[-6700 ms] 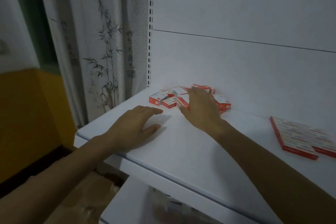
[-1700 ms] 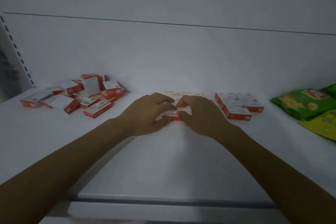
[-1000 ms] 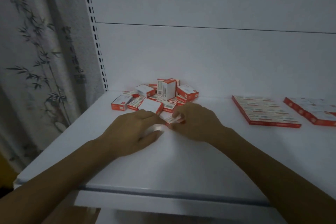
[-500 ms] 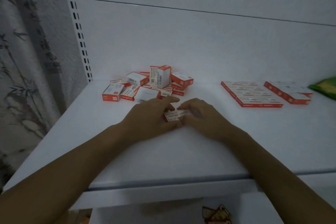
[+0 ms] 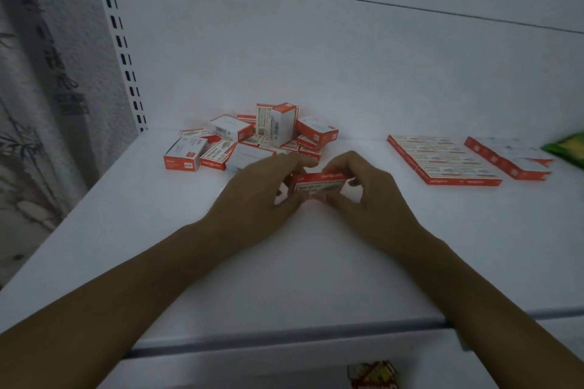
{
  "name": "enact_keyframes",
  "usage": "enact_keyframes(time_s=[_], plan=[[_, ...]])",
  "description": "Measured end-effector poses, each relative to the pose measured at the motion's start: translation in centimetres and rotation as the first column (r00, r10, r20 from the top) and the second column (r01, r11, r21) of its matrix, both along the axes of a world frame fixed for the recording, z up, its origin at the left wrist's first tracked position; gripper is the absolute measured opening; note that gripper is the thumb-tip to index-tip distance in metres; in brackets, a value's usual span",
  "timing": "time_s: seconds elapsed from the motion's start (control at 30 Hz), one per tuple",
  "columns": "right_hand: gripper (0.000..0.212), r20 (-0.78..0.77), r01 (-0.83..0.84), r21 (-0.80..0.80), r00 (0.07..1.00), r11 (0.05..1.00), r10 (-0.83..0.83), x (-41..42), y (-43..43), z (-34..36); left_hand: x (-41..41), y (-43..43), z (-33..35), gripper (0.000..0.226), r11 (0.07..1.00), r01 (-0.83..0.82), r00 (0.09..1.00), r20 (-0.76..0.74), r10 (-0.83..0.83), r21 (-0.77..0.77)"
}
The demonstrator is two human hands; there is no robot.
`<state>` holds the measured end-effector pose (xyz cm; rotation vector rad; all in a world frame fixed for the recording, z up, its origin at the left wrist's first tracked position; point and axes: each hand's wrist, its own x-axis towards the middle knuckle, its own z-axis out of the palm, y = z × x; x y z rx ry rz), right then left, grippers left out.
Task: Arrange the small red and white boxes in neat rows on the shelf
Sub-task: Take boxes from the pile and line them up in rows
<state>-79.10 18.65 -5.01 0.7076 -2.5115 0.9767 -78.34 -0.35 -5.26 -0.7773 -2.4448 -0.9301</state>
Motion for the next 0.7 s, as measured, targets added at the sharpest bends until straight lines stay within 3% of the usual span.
enact_keyframes(time_s=[0.13,0.3,0.37,0.47,0.57,0.7], plan=[[0.018,0.046,-0.006,0.074,0.999,0.997,0.002,-0.5,0.0,-0.5,0.1,-0.1,-0.1,0.035,0.996,-0.001,0.996,0.09,0.009,-0.089],[0.027,0.022,-0.017,0.199,1.0,0.98,0.013,-0.5,0.1,-0.4,0.5,0.2,0.4,0.035,0.997,-0.029,0.986,0.16,0.04,-0.072],[0.031,0.033,-0.038,0.248,0.999,0.968,0.031,-0.4,0.6,0.6,0.7,0.8,1.4,0.033,0.999,-0.05,0.955,0.292,0.045,0.008],[0.039,0.023,-0.087,0.172,0.996,0.981,0.084,-0.1,2.1,2.4,0.7,2.3,3.3,0.026,0.965,-0.039,0.897,0.434,-0.08,0.259],[0.045,-0.075,-0.048,0.161,0.995,0.986,0.061,0.2,4.9,3.2,0.5,5.1,4.1,0.03,0.923,-0.042,0.888,0.439,-0.141,0.382],[0.054,-0.169,0.083,0.298,0.985,0.951,-0.033,-0.1,10.2,3.7,-0.3,10.9,3.5,0.035,0.911,-0.016,0.869,0.457,-0.192,0.413]])
